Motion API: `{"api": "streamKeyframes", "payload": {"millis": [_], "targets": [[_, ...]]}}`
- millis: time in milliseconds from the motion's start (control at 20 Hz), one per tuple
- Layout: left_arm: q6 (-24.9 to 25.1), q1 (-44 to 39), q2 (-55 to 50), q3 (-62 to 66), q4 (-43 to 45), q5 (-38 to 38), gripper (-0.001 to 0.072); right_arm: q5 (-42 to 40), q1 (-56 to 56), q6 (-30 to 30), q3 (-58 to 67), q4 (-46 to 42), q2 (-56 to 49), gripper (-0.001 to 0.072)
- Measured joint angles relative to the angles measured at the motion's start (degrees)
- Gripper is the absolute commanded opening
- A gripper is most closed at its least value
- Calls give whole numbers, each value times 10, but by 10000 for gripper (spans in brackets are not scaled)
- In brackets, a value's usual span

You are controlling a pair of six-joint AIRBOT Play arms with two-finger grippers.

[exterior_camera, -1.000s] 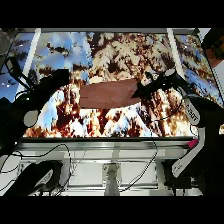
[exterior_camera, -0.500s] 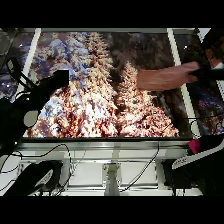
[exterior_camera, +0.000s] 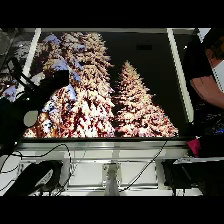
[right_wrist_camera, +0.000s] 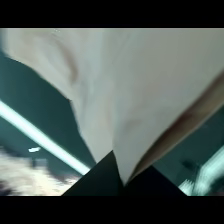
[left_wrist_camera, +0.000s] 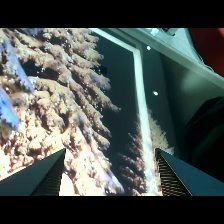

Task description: Fold the clothes and pants, and hang the long-sleeved shirts on hangers.

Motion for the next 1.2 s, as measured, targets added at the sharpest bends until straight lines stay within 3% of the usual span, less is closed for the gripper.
{"api": "streamKeyframes", "payload": {"millis": [100, 200, 450, 500, 550, 600, 650, 700, 1000, 1200], "targets": [[0, 0, 0, 0, 0, 0, 636, 41, -3, 15, -3, -49, 5, 51], [0, 0, 0, 0, 0, 0, 636, 70, -2, 34, -5, -83, 9, 235], [0, 0, 0, 0, 0, 0, 636, 116, 10, 65, 11, -102, 11, 245], [0, 0, 0, 0, 0, 0, 605, 119, 14, 67, 20, -88, 12, 237], [0, 0, 0, 0, 0, 0, 514, 118, 20, 68, 32, -60, 12, 121], [0, 1, 0, 0, 0, 0, 337, 115, 27, 61, 44, -21, 12, 11], [0, 2, 2, 0, 0, 0, 120, 108, 39, 48, 59, 36, 12, 10], [0, 2, 4, 0, 0, 0, 16, 103, 54, 36, 75, 93, 12, 9], [0, 2, 79, 1, 0, 0, 13, 52, 209, -12, 134, 435, 24, 9], [0, 3, 155, 42, 0, -59, 13, 19, 322, -27, 141, 569, 30, 9]]}}
